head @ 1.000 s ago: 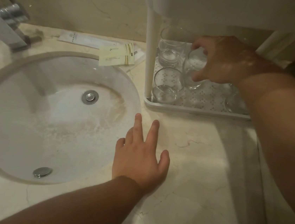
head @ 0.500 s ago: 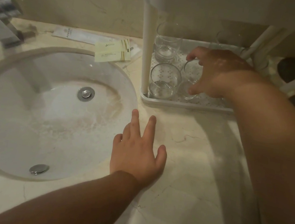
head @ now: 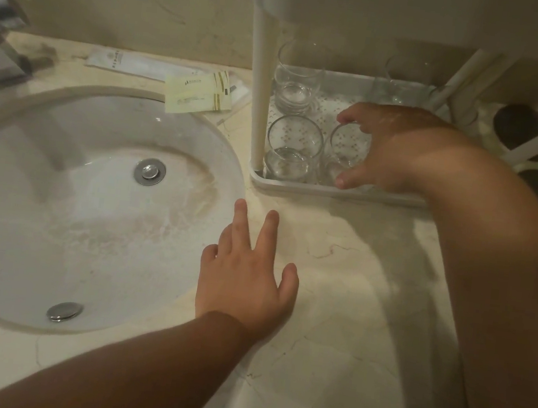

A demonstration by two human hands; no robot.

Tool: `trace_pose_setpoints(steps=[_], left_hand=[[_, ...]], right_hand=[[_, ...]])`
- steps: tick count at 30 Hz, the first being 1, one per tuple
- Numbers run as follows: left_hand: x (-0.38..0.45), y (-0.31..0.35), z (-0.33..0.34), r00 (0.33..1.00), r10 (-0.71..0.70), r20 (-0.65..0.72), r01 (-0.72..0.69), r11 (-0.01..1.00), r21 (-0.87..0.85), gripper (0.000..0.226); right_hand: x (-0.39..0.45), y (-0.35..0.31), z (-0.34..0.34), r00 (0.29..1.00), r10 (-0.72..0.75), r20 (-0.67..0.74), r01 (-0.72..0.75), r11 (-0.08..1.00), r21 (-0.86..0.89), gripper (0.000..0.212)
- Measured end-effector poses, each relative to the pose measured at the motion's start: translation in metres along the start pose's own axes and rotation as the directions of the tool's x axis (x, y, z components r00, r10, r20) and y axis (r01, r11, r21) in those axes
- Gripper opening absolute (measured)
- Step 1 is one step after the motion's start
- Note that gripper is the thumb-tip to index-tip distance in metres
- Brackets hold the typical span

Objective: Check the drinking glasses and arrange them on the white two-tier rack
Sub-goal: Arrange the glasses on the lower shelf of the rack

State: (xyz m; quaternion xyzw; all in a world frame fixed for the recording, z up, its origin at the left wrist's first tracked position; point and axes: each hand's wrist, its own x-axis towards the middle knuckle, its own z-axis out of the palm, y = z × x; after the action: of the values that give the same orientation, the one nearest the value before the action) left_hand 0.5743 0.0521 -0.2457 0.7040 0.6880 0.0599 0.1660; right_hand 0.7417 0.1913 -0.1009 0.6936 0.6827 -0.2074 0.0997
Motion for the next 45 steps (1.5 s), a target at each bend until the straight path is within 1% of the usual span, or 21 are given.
trace_pose_setpoints(steps=[2,4,5,6,7,9,11,13,16,18,20,25,28,30,32,34,35,38,40,43,45], left_hand=[[0.0,0.0,0.0,1.0,0.001,-0.003,-0.001,1.0,-0.003,0.073],[0.0,0.0,0.0,1.0,-0.003,-0.001,0.003,1.0,-0.001,0.073],[0.0,0.0,0.0,1.0,-0.004,0.0,0.004,1.0,0.0,0.074],[0.0,0.0,0.0,1.0,-0.004,0.001,0.004,1.0,0.0,0.074],[0.0,0.0,0.0,1.0,-0.003,0.002,0.003,1.0,-0.001,0.074],[0.001,0.0,0.0,1.0,-0.001,0.009,0.001,1.0,-0.004,0.074],[0.001,-0.001,0.001,1.0,-0.004,0.008,0.004,1.0,-0.007,0.074],[0.0,-0.001,0.002,1.0,-0.003,0.003,0.003,1.0,-0.007,0.074],[0.001,-0.001,0.002,1.0,-0.004,0.005,0.004,1.0,-0.003,0.074],[0.0,-0.001,0.002,1.0,-0.006,0.007,0.006,1.0,-0.005,0.073],[0.001,-0.001,0.002,1.0,-0.005,0.011,0.005,1.0,-0.004,0.074],[0.001,0.0,0.0,1.0,-0.006,0.024,0.006,1.0,0.007,0.074],[0.001,-0.001,0.0,0.999,-0.004,0.032,0.003,1.0,0.012,0.074],[0.001,-0.001,-0.001,0.999,-0.003,0.035,0.002,1.0,0.012,0.074],[0.001,-0.001,-0.001,0.999,0.001,0.04,-0.002,1.0,0.013,0.074],[0.001,-0.001,-0.001,0.999,0.004,0.045,-0.005,1.0,0.012,0.074],[0.001,-0.001,-0.002,0.999,0.005,0.046,-0.005,1.0,0.013,0.074],[0.001,-0.001,-0.002,0.999,0.004,0.048,-0.004,1.0,0.011,0.074],[0.001,-0.001,-0.002,0.999,0.002,0.049,-0.003,1.0,0.008,0.074],[0.001,-0.001,-0.001,0.999,0.003,0.046,-0.004,1.0,0.008,0.074],[0.001,-0.001,-0.001,0.999,0.004,0.045,-0.004,1.0,0.009,0.074]], right_hand=[[-0.003,0.007,-0.005,1.0,0.022,-0.019,-0.02,0.994,0.109,0.086],[-0.005,0.02,-0.01,0.984,0.096,-0.152,-0.059,0.972,0.229,0.072],[-0.006,0.027,-0.011,0.963,0.143,-0.229,-0.091,0.97,0.224,0.066],[-0.007,0.033,-0.01,0.94,0.186,-0.284,-0.144,0.976,0.164,0.064],[-0.009,0.038,-0.007,0.926,0.221,-0.305,-0.205,0.975,0.086,0.067],[-0.011,0.039,-0.001,0.928,0.266,-0.261,-0.275,0.961,0.003,0.073],[-0.012,0.038,0.006,0.949,0.262,-0.177,-0.269,0.963,-0.016,0.075],[-0.013,0.038,0.013,0.96,0.24,-0.143,-0.249,0.968,-0.045,0.077],[-0.013,0.042,0.023,0.955,0.221,-0.201,-0.231,0.972,-0.03,0.076],[-0.01,0.044,0.03,0.94,0.237,-0.247,-0.246,0.969,-0.005,0.072],[-0.005,0.047,0.035,0.934,0.245,-0.261,-0.26,0.965,-0.023,0.07],[-0.001,0.052,0.038,0.934,0.187,-0.305,-0.255,0.946,-0.202,0.073],[-0.001,0.055,0.036,0.931,0.228,-0.285,-0.278,0.949,-0.147,0.073],[-0.001,0.055,0.034,0.934,0.241,-0.263,-0.286,0.946,-0.15,0.072],[-0.001,0.055,0.031,0.937,0.252,-0.242,-0.288,0.949,-0.131,0.076],[-0.001,0.053,0.029,0.935,0.259,-0.243,-0.292,0.95,-0.114,0.076],[-0.002,0.052,0.029,0.934,0.245,-0.26,-0.284,0.951,-0.125,0.073],[-0.004,0.048,0.03,0.926,0.143,-0.349,-0.211,0.964,-0.164,0.055],[-0.003,0.047,0.029,0.926,0.112,-0.362,-0.174,0.974,-0.144,0.052],[0.004,0.048,0.025,0.94,0.147,-0.308,-0.171,0.984,-0.052,0.056],[0.008,0.049,0.023,0.947,0.16,-0.278,-0.17,0.985,-0.013,0.063]])
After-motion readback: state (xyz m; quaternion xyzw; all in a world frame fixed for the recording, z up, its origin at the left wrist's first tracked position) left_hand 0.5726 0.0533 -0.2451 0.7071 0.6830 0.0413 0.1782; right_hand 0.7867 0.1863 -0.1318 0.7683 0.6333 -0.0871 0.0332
